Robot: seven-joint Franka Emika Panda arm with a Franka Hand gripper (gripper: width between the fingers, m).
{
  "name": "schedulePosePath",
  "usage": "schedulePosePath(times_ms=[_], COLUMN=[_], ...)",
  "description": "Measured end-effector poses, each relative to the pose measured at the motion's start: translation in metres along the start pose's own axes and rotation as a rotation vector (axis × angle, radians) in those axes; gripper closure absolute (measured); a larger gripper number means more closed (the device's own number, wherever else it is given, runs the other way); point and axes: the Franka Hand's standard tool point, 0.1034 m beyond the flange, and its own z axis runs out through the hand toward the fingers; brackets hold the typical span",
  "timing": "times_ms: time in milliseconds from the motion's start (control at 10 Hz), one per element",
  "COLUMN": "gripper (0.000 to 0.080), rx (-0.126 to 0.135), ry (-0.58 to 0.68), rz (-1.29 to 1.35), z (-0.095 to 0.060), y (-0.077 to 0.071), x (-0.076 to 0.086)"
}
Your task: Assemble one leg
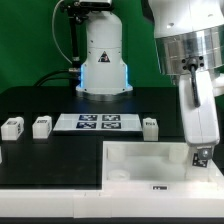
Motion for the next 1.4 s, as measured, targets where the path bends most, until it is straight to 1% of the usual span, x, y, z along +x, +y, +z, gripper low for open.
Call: schedulePosePath(times_ms=[100, 200, 300, 400, 500, 700, 800, 900, 1100, 1200, 1300, 1400], gripper=[0.041, 0.0239, 0.0168, 0.0155, 0.0155, 0.015, 0.015, 0.015, 0.015, 0.015, 0.015, 0.0252], rx=[-0.002, -0.028, -0.083, -0.097, -0.096, -0.098, -0.11, -0.129, -0.124, -0.115, -0.11, -0.11], ry=[0.002, 0.008, 0.003, 0.005, 0.002, -0.007, 0.011, 0.076, 0.099, 0.119, 0.116, 0.116], rz=[-0.087, -0.27, -0.48, -0.608, -0.688, -0.933, -1.106, -1.347, -1.654, -1.727, -1.692, -1.695], z=[0.001, 0.005, 0.004, 0.003, 0.003, 0.003, 0.001, -0.004, -0.003, -0.001, 0.0, 0.0], y=[0.001, 0.006, 0.012, 0.012, 0.012, 0.011, 0.01, 0.001, -0.005, -0.004, -0.003, -0.003], x=[0.001, 0.006, 0.007, 0.006, 0.007, 0.008, 0.008, 0.004, 0.003, 0.002, 0.001, 0.002])
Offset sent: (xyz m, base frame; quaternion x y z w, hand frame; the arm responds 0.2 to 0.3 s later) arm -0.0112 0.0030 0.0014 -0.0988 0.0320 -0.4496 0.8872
